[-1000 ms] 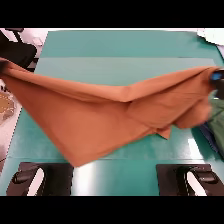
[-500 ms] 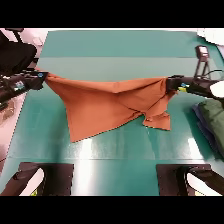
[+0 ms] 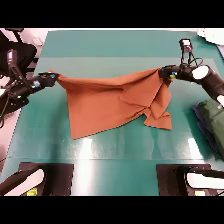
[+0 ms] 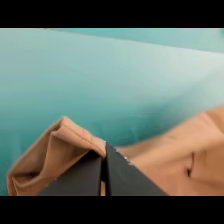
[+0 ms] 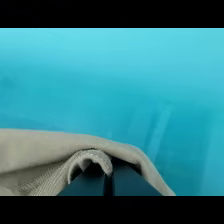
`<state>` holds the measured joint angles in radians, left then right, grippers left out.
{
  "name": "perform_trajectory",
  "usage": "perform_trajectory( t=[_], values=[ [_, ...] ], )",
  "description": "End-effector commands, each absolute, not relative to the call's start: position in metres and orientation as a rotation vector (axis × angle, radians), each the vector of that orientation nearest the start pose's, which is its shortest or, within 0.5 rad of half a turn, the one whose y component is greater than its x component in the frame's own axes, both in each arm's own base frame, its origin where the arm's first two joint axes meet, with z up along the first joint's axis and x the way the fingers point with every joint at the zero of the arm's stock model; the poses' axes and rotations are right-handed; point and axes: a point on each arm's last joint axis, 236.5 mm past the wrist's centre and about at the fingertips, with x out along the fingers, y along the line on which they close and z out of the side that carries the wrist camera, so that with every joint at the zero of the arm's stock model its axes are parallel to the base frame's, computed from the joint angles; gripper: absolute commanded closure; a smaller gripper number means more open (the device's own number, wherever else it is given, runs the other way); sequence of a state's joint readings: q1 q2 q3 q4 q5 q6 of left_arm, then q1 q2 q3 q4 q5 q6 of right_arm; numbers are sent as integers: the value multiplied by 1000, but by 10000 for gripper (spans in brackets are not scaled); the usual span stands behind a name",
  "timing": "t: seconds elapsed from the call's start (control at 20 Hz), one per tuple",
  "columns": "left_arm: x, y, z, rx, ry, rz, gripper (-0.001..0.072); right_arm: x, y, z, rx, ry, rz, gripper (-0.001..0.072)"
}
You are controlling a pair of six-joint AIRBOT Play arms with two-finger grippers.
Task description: Fold the shirts.
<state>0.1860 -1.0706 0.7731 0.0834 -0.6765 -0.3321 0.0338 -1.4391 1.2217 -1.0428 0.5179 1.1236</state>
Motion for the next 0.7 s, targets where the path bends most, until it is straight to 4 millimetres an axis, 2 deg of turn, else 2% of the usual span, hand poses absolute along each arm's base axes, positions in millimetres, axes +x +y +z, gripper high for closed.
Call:
perform_trajectory(
  t=[0.0, 0.15, 0.2, 0.25, 0.3, 0.35, 0.4, 0.5, 0.65],
  values=[
    [447, -93, 103, -285, 385, -474, 687, 561, 68, 51, 86, 674, 264, 689],
    [454, -102, 98, -245, 388, -419, 686, 571, 75, 40, 85, 723, 301, 689],
    [457, -97, 96, -231, 387, -387, 645, 572, 78, 36, 85, 741, 313, 688],
    [460, -91, 95, -227, 384, -358, 362, 572, 80, 31, 86, 759, 323, 659],
    [463, -82, 94, -224, 381, -318, 158, 572, 79, 29, 87, 769, 326, 474],
    [465, -75, 94, -220, 378, -289, 151, 573, 74, 28, 92, 771, 318, 154],
    [467, -69, 93, -216, 375, -260, 151, 573, 73, 27, 92, 771, 315, 34],
    [468, -66, 94, -231, 376, -246, 151, 574, 58, 33, 96, 763, 293, 33],
    [466, -62, 102, -327, 386, -257, 151, 573, 21, 63, 111, 710, 232, 34]
  ],
)
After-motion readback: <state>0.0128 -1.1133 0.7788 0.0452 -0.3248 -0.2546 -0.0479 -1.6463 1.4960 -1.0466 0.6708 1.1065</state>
